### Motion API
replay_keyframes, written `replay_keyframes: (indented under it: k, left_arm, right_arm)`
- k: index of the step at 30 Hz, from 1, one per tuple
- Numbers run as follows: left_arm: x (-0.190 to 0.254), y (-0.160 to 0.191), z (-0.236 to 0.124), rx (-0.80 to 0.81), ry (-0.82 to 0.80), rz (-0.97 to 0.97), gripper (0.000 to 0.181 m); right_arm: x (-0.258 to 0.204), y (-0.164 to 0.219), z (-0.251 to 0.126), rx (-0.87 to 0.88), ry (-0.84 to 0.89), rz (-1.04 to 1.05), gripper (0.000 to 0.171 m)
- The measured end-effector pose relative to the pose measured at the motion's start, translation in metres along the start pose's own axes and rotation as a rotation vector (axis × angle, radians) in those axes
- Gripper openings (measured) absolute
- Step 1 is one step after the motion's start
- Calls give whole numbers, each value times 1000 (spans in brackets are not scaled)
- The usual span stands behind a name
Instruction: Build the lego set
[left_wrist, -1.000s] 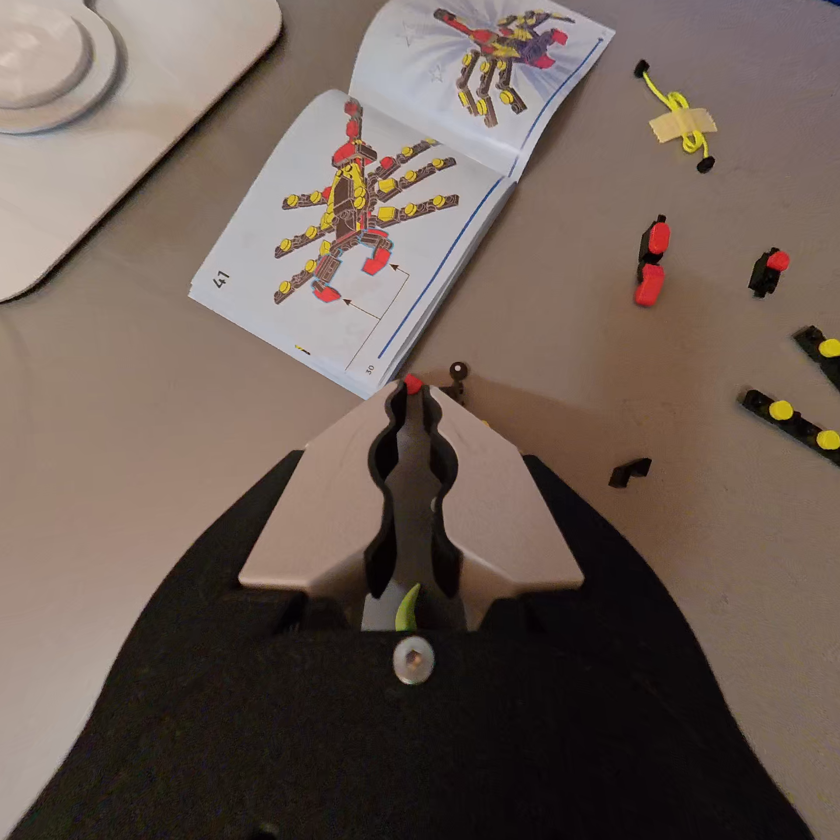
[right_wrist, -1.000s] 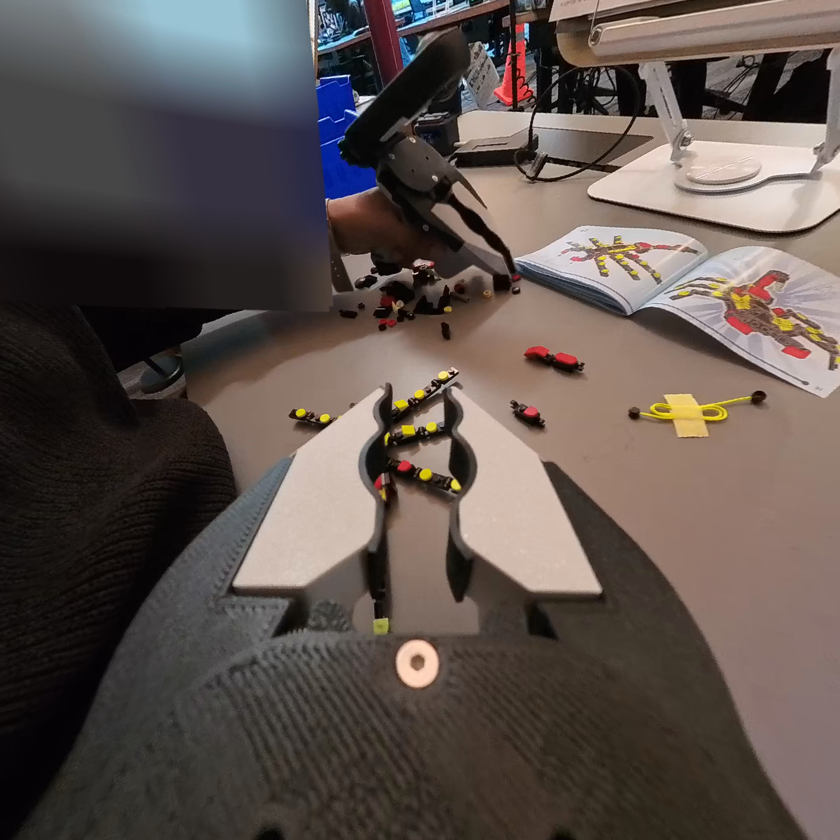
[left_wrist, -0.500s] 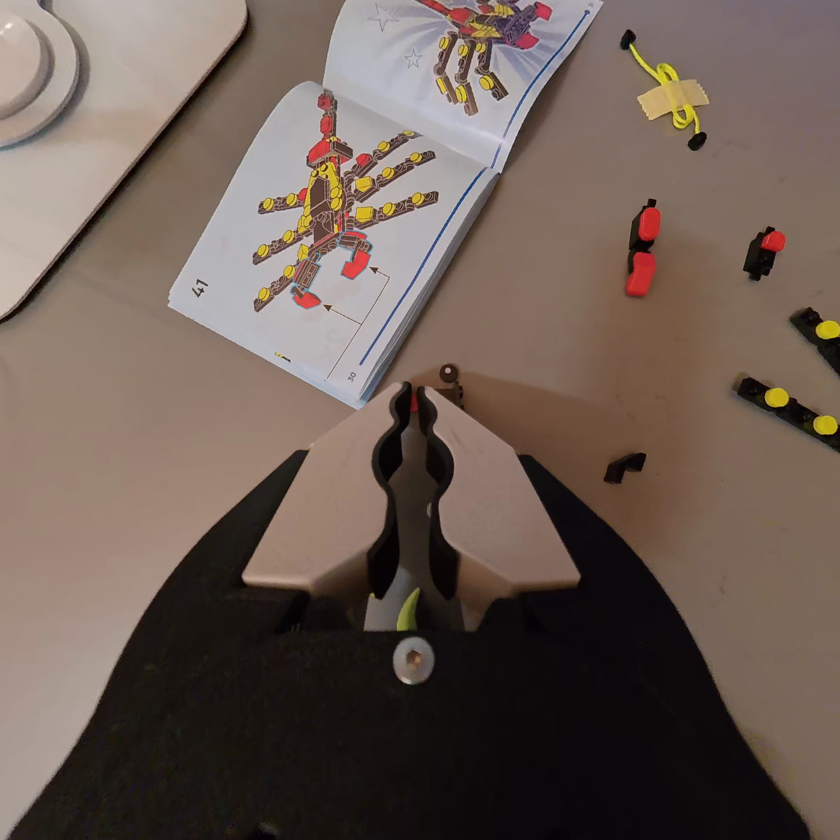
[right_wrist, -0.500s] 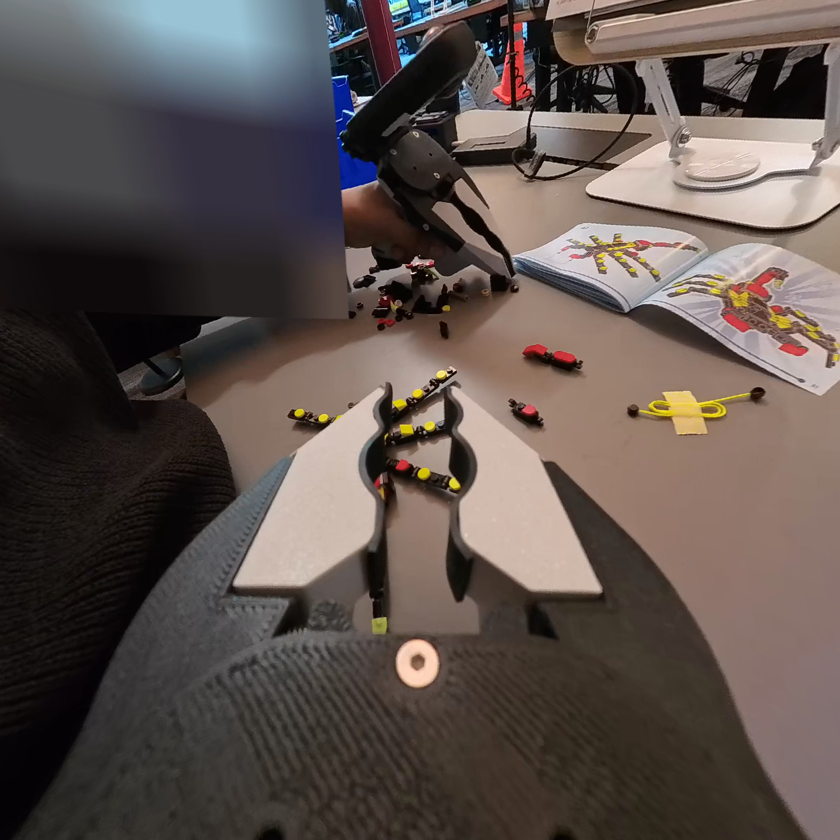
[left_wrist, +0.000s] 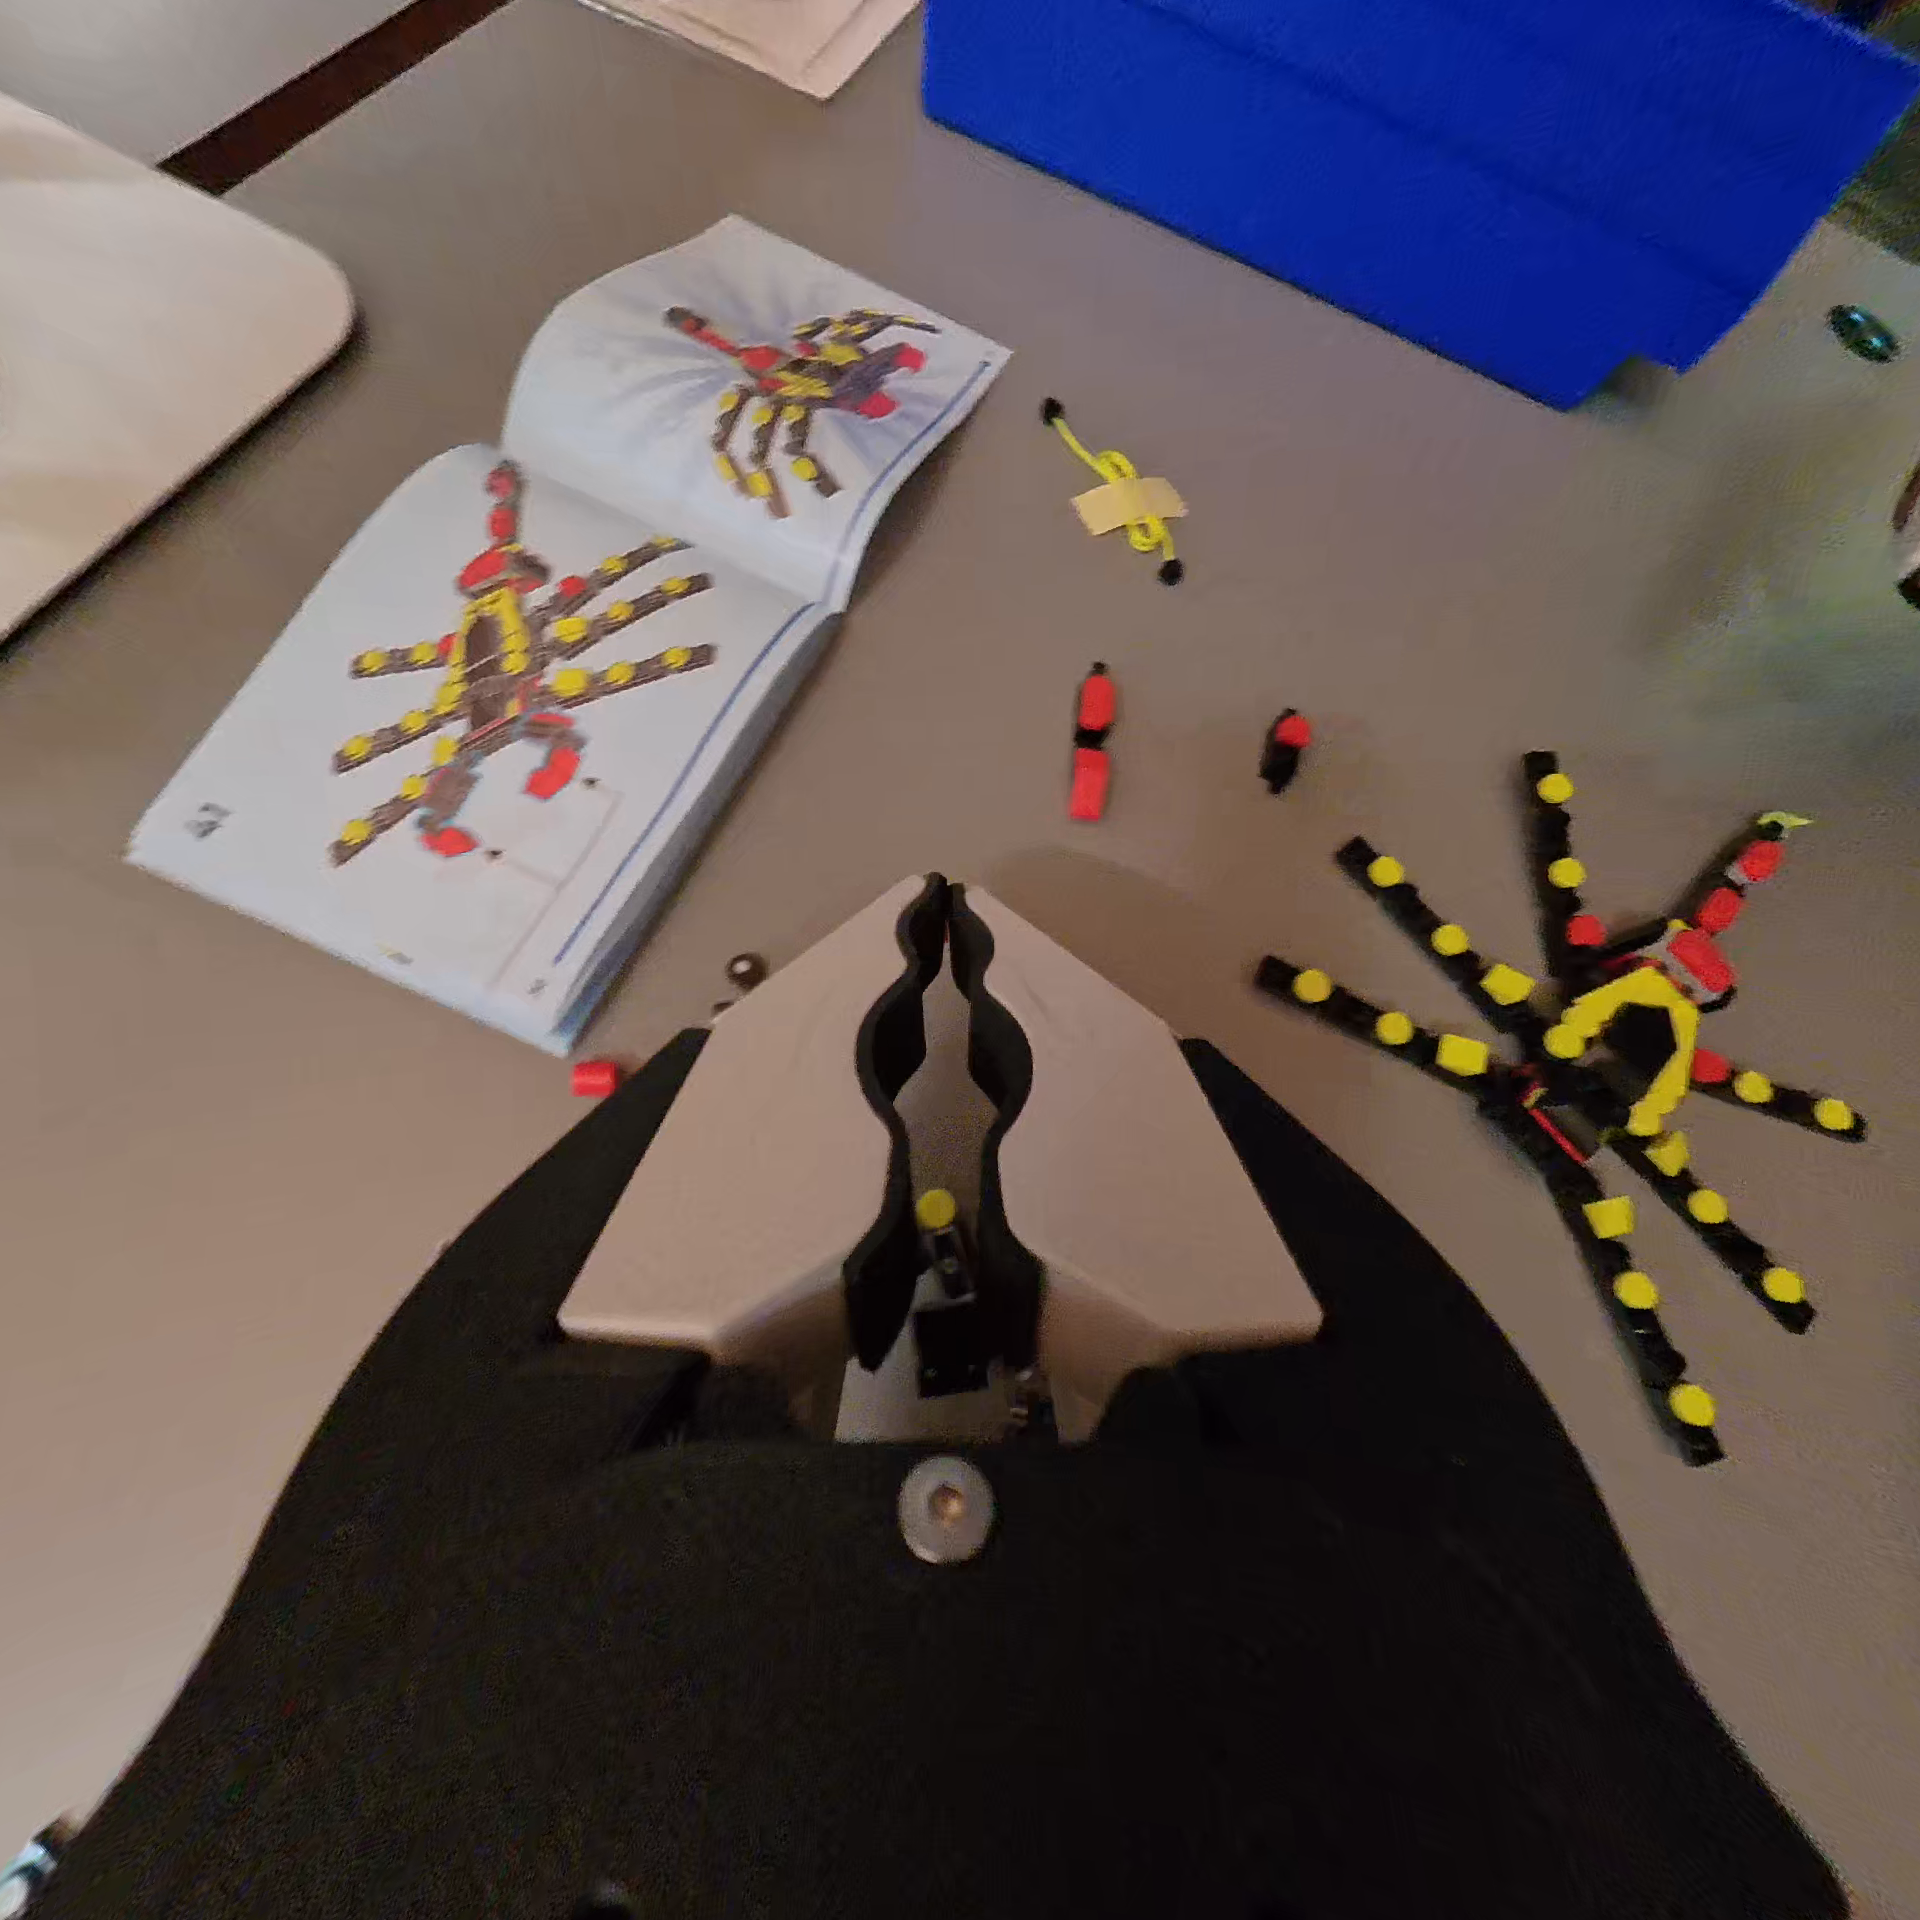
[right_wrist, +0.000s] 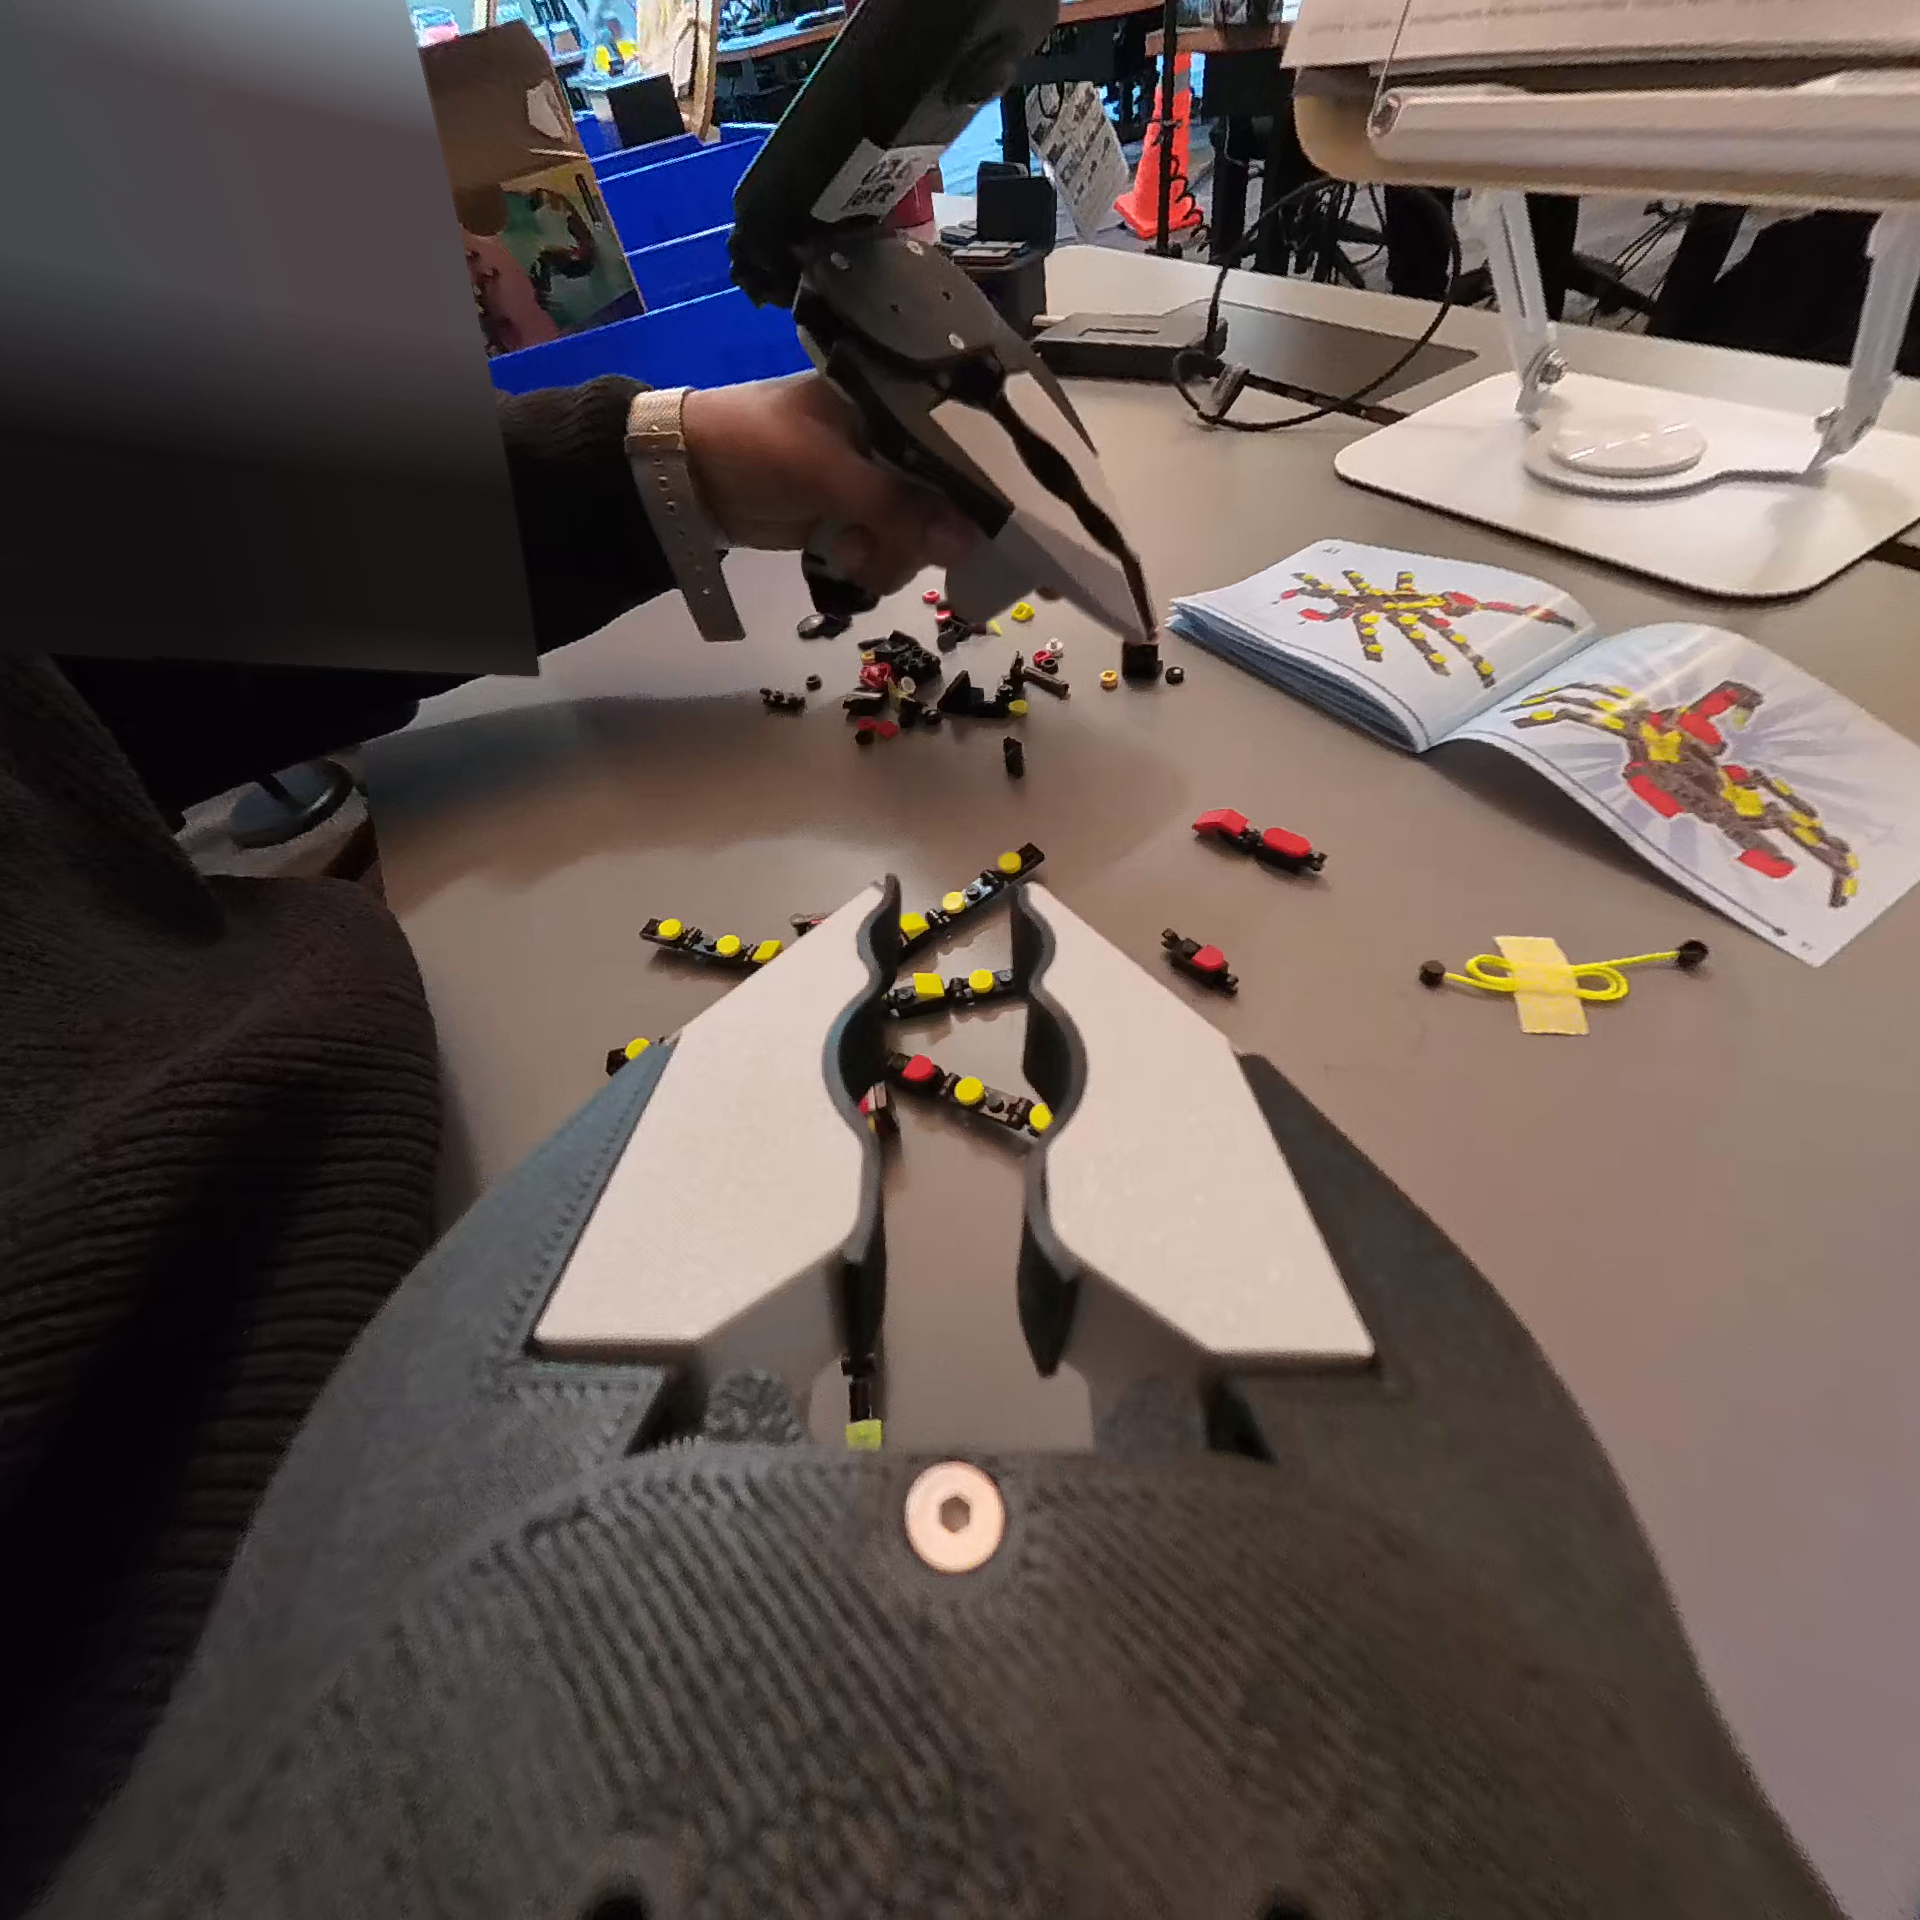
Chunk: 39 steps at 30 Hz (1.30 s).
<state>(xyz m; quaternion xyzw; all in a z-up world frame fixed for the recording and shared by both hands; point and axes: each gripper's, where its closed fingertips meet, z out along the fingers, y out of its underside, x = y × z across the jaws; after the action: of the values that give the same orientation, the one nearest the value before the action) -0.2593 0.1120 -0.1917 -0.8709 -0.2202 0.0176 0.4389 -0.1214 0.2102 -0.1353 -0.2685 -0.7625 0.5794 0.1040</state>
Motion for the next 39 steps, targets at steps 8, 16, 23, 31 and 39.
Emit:
replay_keyframes:
  k: [8, 16, 23, 31, 39]
  left_arm:
    - [-17, 4, -8, -36, -101, 16, 0]
    - [-28, 20, -14, -67, -41, -66, 0]
    - [-20, 29, -37, -73, -36, -26, 1]
    - [12, 49, -14, -180, 9, 64, 18]
    - [9, 61, -9, -248, 5, -25, 10]
  right_arm:
    - [-5, -6, -5, 20, -8, -24, 19]
    - [-6, -5, -4, 22, -35, 9, 21]
    - [3, -1, -4, 22, -31, 47, 21]
    - [9, 5, -2, 5, -32, 83, 21]
    - [10, 6, -2, 3, -33, 91, 21]
